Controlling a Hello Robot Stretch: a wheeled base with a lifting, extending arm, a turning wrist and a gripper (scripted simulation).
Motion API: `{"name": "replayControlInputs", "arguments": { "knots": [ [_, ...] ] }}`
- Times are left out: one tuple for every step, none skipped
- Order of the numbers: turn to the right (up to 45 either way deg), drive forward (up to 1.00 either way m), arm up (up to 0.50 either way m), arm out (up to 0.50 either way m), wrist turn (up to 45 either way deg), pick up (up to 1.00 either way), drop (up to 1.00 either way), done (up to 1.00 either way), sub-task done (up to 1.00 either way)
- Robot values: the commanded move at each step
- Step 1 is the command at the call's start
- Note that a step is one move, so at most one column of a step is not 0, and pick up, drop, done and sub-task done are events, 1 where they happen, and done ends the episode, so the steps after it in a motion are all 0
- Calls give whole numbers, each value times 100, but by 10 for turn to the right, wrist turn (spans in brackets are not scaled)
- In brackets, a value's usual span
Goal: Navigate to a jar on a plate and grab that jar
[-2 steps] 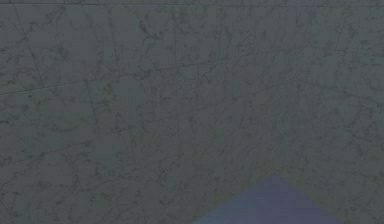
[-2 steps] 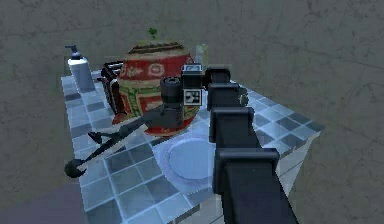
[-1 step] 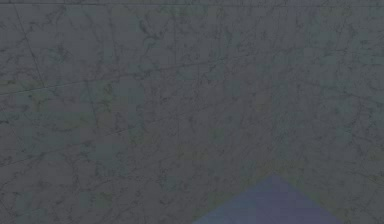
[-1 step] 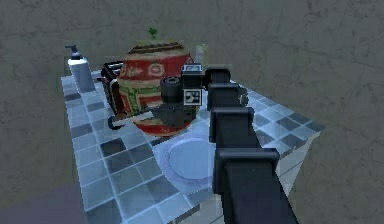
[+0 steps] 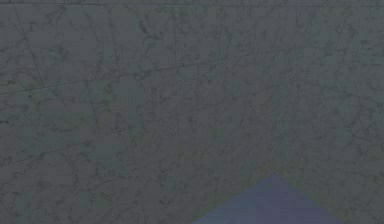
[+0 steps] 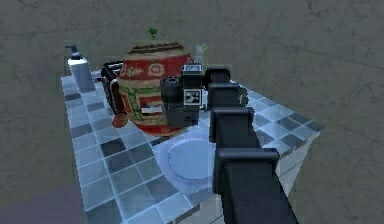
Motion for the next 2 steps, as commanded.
{"name": "replayControlInputs", "arguments": {
  "knots": [
    [0, 0, 0, 0, 0, 100, 0, 0, 0],
    [0, 0, 0, 0, 0, 0, 0, 100, 0]
  ]
}}
